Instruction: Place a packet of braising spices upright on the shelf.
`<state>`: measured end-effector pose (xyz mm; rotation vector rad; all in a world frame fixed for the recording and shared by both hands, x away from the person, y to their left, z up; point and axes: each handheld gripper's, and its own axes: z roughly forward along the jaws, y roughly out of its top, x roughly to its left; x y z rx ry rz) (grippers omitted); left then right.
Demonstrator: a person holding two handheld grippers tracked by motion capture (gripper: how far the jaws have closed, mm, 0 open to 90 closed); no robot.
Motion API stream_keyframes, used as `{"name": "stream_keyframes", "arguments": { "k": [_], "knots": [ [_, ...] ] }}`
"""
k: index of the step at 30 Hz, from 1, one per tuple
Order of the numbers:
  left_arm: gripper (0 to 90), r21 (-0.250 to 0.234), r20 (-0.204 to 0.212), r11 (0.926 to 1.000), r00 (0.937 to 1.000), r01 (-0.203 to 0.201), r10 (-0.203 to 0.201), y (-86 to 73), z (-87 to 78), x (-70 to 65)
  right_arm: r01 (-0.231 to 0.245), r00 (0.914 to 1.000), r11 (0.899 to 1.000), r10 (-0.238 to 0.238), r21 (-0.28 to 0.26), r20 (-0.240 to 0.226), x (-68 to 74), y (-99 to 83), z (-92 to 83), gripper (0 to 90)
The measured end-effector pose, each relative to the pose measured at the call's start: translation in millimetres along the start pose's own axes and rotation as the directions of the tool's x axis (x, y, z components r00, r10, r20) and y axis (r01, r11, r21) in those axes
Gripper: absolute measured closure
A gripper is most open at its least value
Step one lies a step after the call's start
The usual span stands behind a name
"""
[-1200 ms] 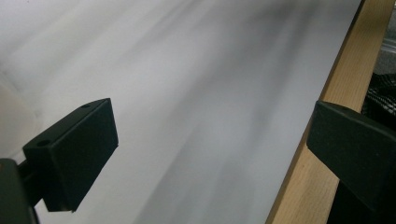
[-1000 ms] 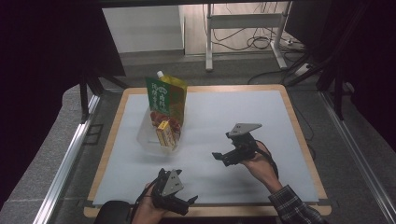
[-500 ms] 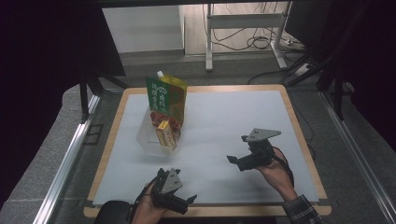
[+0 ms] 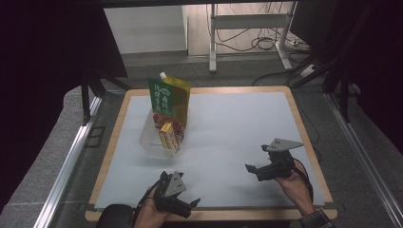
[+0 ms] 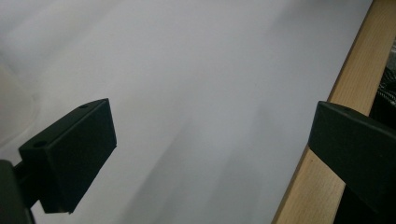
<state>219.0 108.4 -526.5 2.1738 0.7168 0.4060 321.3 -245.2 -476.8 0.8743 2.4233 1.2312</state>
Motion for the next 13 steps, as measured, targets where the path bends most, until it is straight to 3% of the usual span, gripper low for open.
{"name": "stream_keyframes", "arguments": {
  "k": [13],
  "knots": [
    [0.8, 0.031, -0.01, 0.9995, 1.0, 0.0, 0.0, -0.2, 3.0, 0.0, -0.05, 0.9977, 0.997, 0.047, 0.057, 0.048, -14.7, -31.8, -10.7, 0.8]
  ]
}}
